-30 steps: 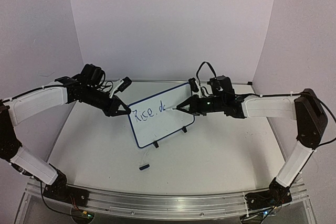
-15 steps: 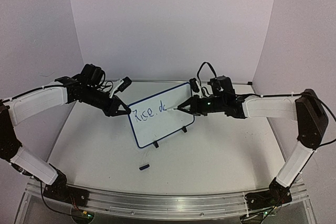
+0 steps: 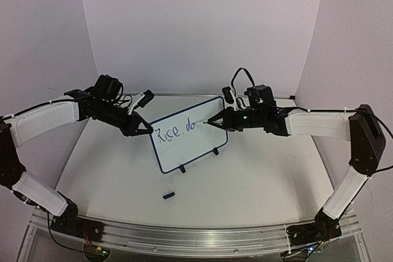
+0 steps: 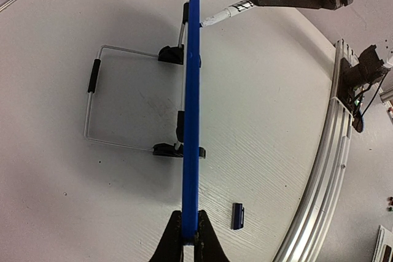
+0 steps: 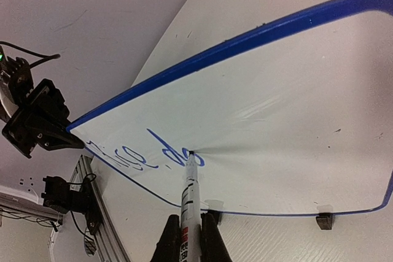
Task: Write a sentence on the whiteboard
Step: Write with the whiteboard marker on the whiteboard.
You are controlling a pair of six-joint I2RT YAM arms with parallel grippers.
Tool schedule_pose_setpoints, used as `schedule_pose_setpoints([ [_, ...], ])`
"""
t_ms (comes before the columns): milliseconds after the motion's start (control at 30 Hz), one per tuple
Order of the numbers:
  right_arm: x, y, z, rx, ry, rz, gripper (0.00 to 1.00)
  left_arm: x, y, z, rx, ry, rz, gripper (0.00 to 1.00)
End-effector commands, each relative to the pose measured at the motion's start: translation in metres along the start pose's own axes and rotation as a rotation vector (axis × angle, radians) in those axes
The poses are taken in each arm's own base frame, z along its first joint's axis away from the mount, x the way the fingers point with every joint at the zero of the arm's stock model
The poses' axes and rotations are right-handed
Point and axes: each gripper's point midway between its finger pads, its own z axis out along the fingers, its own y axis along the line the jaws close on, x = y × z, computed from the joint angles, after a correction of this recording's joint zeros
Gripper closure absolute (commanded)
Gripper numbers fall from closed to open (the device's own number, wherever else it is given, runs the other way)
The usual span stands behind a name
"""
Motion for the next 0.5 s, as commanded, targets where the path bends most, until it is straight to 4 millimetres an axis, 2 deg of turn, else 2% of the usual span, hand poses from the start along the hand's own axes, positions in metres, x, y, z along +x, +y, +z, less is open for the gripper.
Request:
schedule_pose_setpoints([
  [0,-0.026,0.022,-0.005,-0.062,-0.053,-0.048,1.0,0.003,-0.004,0.003,0.017,0.025,-0.001,1.0],
  [133,-0.024,0.024,-0.006,-0.075,-0.042,-0.047,1.0,0.003,-0.004,0.004,0.017,0.025,0.0,1.0],
  [333,-0.021,0.026,-0.02,-0.057,-0.063,-0.046,1.0,0.003,-0.004,0.004,0.017,0.024,-0.001,1.0],
  [467,-0.022,0.02,-0.026,-0.014,-0.085,-0.044,1.0,0.004,-0.004,0.004,0.017,0.026,-0.002,1.0],
])
